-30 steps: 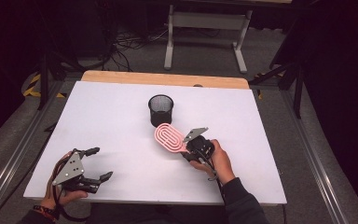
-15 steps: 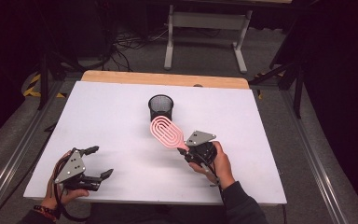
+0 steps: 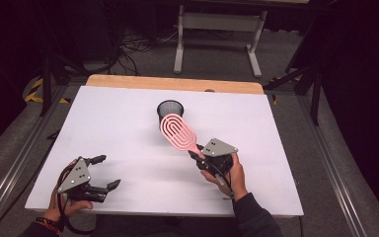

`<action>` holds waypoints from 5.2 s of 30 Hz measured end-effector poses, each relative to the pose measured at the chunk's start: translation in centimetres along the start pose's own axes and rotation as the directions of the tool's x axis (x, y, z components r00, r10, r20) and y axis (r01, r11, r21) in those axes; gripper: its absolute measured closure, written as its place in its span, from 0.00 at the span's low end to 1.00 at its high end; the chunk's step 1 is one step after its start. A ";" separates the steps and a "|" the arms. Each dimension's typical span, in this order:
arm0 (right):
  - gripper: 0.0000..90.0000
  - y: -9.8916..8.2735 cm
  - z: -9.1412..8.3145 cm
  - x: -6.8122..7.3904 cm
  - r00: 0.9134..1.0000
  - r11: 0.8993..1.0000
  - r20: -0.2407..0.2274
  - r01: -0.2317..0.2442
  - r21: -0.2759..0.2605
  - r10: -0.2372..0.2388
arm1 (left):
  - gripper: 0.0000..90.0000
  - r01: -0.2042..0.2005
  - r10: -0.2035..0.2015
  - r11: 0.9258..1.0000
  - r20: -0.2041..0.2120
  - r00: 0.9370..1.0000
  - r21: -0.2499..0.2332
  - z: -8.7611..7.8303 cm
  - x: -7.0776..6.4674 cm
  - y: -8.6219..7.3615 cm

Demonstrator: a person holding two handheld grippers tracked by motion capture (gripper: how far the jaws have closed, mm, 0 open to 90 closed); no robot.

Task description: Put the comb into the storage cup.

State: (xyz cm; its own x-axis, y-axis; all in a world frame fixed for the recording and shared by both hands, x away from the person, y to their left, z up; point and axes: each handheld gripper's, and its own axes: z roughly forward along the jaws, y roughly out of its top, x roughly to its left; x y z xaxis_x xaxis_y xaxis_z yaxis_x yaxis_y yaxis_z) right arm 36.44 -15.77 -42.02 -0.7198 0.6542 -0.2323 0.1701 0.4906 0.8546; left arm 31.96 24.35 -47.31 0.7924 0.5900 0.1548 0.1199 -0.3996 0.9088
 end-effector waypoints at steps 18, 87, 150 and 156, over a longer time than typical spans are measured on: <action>0.78 -0.3 -0.3 0.4 0.999 0.992 0.050 0.011 -0.128 -0.004 | 0.10 0.015 -0.015 1.000 0.027 1.000 0.001 0.7 -0.1 0.2; 0.79 -0.2 0.1 3.1 0.999 0.952 0.023 0.043 -0.304 -0.038 | 0.18 0.174 -0.124 0.957 0.214 0.969 -0.233 9.2 -0.6 11.0; 0.47 -1.1 -0.6 1.8 0.998 0.958 0.051 0.049 -0.281 -0.036 | 0.71 0.209 -0.125 0.891 0.225 0.966 -0.403 5.4 0.8 11.5; 0.39 -1.7 -1.5 0.9 0.995 0.961 0.095 0.042 -0.274 -0.016 | 0.71 0.207 -0.133 0.889 0.203 0.970 -0.408 5.2 1.6 11.6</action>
State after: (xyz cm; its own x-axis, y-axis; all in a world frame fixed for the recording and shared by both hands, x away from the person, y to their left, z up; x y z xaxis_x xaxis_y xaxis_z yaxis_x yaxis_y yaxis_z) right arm 34.48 -16.84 -42.97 -0.6550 0.6981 -0.2891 -0.0507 0.3412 0.9386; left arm 37.68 16.99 -38.55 0.8744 0.4827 -0.0493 0.0269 0.0531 0.9982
